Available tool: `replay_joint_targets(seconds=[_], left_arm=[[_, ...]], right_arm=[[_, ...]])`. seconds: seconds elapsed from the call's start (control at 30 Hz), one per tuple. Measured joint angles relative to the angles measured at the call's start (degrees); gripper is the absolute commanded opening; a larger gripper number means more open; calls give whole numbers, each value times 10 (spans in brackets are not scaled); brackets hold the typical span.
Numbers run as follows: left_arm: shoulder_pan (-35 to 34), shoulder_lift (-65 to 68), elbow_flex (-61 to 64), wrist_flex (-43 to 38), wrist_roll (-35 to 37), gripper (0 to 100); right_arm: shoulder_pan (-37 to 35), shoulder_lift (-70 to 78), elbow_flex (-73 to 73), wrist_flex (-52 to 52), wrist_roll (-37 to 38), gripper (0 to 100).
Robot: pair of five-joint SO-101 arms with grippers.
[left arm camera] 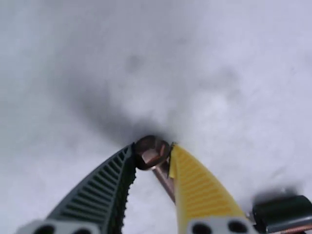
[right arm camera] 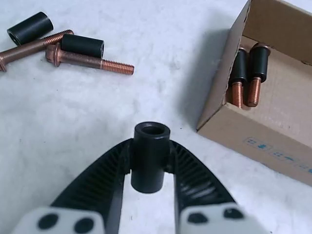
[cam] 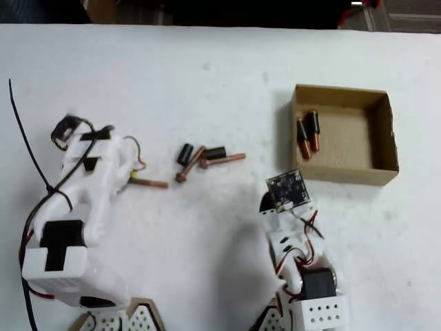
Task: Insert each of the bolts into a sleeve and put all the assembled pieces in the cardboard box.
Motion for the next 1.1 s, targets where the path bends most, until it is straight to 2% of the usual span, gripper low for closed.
replay_joint_targets(seconds=[0.27,0.7,1.1], left_arm=[[0,0,0,-2,-114,41],[5,0,0,-2,-421,42],[61,0,-9,8,-578,46]], right_arm=[[0,0,0,0,0,18],[0,0,0,0,0,18],[0,0,0,0,0,18]])
